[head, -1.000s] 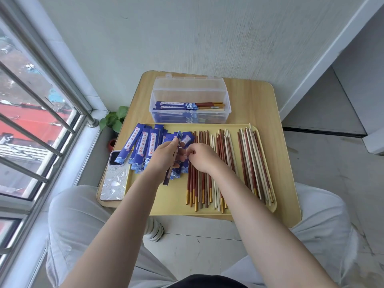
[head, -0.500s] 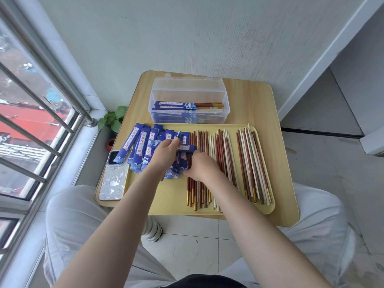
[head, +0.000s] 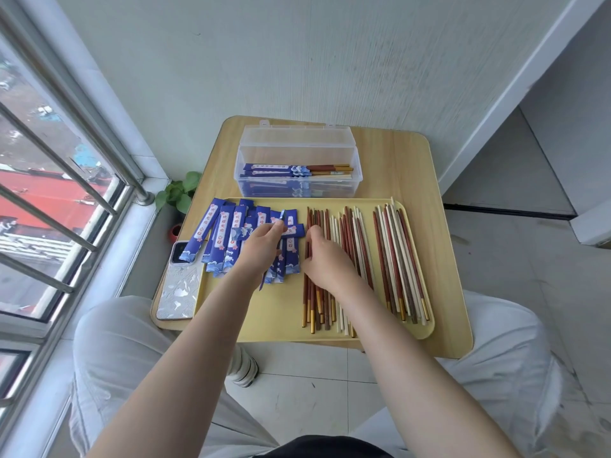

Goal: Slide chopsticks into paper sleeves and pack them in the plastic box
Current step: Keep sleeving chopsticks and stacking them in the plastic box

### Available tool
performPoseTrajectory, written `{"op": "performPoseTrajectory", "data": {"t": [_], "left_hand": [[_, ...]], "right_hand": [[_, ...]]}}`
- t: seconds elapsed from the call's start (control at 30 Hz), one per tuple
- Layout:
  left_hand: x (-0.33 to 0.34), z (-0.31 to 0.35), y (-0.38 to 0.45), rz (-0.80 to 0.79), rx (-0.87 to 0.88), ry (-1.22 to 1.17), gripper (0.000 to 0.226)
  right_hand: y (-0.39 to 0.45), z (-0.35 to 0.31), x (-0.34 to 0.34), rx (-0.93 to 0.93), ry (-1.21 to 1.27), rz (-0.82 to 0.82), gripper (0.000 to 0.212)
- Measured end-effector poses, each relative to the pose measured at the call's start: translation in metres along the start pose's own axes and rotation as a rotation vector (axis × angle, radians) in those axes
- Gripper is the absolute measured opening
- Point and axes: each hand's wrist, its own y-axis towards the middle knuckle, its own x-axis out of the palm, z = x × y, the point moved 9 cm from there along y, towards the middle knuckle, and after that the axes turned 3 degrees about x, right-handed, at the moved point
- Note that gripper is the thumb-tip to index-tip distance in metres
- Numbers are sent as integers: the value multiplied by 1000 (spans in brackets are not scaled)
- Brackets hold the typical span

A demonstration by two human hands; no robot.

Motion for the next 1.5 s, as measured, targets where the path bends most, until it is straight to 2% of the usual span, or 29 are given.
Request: {"op": "performPoseTrajectory", "data": {"t": [0.1, 0.23, 0.33, 0.4, 0.53, 0.7, 0.8, 1.0, 1.17, 1.37, 1.5], "left_hand": [[-3, 2, 3, 8, 37, 17, 41], [-4, 4, 3, 15, 76, 21, 32], [0, 13, -2, -17, 129, 56, 23], [3, 19, -7, -37, 175, 112, 22], [11, 17, -20, -168, 151, 108, 24], [31, 1, -35, -485, -35, -173, 35], [37, 0, -38, -550, -44, -249, 34], [42, -3, -41, -591, -81, -260, 36], [38, -9, -34, -526, -47, -178, 39], [38, -7, -33, -489, -32, -157, 41], [43, 0, -36, -509, -23, -181, 42]], "right_hand": [[-9, 4, -25, -5, 156, -9, 17], [-16, 5, -62, 6, 569, -2, 24], [-14, 1, -85, -61, 813, 73, 16], [-12, 6, -99, -94, 891, 217, 6], [-13, 31, -119, -20, 965, 548, 14], [-16, 41, -122, 59, 1034, 630, 24], [-18, 46, -123, 75, 1020, 670, 25], [-18, 44, -121, 68, 977, 651, 24], [-13, 35, -113, 2, 949, 552, 22], [-11, 36, -112, -1, 947, 555, 21], [-8, 27, -95, -5, 893, 417, 20]]}}
